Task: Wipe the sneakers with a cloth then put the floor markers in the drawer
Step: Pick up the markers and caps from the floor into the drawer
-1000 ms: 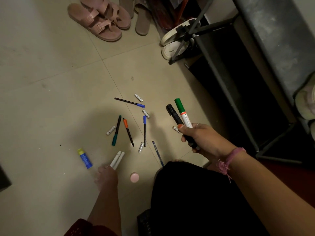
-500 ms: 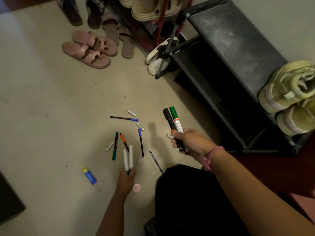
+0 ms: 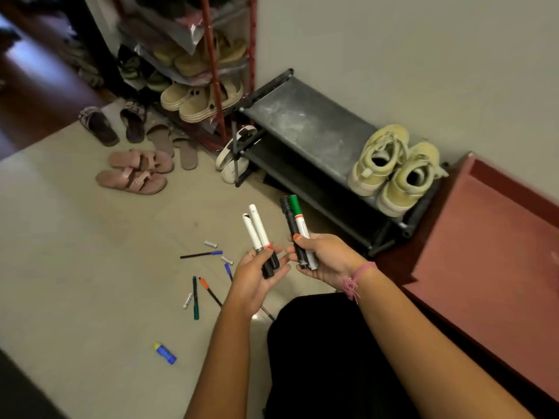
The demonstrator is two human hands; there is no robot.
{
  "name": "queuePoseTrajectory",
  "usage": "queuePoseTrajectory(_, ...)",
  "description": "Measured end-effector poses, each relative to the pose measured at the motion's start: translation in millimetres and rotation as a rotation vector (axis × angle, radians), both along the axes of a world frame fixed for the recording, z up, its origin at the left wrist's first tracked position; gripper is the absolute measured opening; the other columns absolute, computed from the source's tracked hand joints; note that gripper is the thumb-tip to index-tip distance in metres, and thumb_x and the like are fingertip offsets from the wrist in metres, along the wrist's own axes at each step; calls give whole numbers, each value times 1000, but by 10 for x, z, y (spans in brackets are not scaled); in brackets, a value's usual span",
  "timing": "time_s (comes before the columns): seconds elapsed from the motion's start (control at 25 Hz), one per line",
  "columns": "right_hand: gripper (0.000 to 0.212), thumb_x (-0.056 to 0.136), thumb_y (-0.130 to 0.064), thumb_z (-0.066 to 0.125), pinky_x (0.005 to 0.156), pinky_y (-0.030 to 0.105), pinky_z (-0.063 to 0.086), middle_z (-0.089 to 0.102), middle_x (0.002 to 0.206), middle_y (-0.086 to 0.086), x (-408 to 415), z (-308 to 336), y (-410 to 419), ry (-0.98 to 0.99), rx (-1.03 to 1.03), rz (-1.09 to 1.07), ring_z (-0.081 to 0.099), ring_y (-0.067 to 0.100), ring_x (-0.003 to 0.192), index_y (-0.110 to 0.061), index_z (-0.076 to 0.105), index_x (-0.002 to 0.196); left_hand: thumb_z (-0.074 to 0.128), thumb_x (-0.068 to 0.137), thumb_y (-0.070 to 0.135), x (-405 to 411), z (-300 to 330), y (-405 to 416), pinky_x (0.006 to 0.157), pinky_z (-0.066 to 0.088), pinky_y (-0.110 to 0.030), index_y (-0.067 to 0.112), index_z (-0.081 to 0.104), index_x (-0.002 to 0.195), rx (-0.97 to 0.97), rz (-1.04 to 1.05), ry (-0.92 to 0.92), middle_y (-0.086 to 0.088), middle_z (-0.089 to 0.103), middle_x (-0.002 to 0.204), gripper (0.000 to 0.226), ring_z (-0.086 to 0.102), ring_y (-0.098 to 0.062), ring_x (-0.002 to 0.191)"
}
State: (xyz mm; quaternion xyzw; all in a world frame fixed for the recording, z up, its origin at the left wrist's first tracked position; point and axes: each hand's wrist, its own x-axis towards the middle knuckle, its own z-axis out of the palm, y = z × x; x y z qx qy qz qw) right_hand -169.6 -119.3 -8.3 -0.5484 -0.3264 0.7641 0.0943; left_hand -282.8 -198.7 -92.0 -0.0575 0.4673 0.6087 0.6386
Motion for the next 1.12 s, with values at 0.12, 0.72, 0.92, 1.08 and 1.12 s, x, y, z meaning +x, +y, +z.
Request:
queuePoseTrajectory(0.12, 19, 97, -13, 49, 49, 16, 49, 62, 73, 4, 324, 296, -43, 61, 50, -66, 58, 8, 58, -8, 65, 88, 48, 98, 5, 258, 537, 91, 79, 59, -36, 2, 54, 111, 65, -71, 4, -19, 68, 113, 14, 70, -24, 93)
queuePoseTrajectory(0.72, 17, 92, -26, 59, 61, 21, 52, 67, 80, 4, 2612, 714, -980, -1, 116, -439, 60, 11, 70, -12, 68, 96, 54, 98, 14, 2445, 1307, -159, 74, 59, -43, 7, 59, 116, 43, -724, 168, -16, 71, 104, 20, 69, -27, 93)
queuePoseTrajectory(0.92, 19, 90, -28, 61, 58, 24, 51, 67, 75, 4, 3133, 526, -1406, -28, 30, -554, 61, 12, 64, -11, 69, 94, 53, 98, 13, 2993, 1164, -444, 83, 56, -52, 7, 59, 118, -58, -852, 139, -21, 68, 111, 21, 67, -36, 101)
queuePoseTrajectory(1.08, 17, 91, -25, 60, 55, 24, 50, 67, 70, 4, 3438, 296, -1683, -69, -76, -608, 62, 14, 63, -10, 68, 90, 49, 99, 11, 3308, 979, -642, 72, 59, -47, 3, 58, 116, -160, -952, 114, -21, 70, 100, 21, 69, -33, 88)
queuePoseTrajectory(1.12, 17, 91, -25, 61, 56, 24, 50, 66, 70, 5, 3508, 219, -1740, -76, -111, -633, 62, 14, 63, -9, 67, 89, 49, 99, 11, 3382, 913, -675, 71, 59, -45, 1, 58, 116, -193, -978, 109, -20, 70, 97, 21, 69, -31, 85)
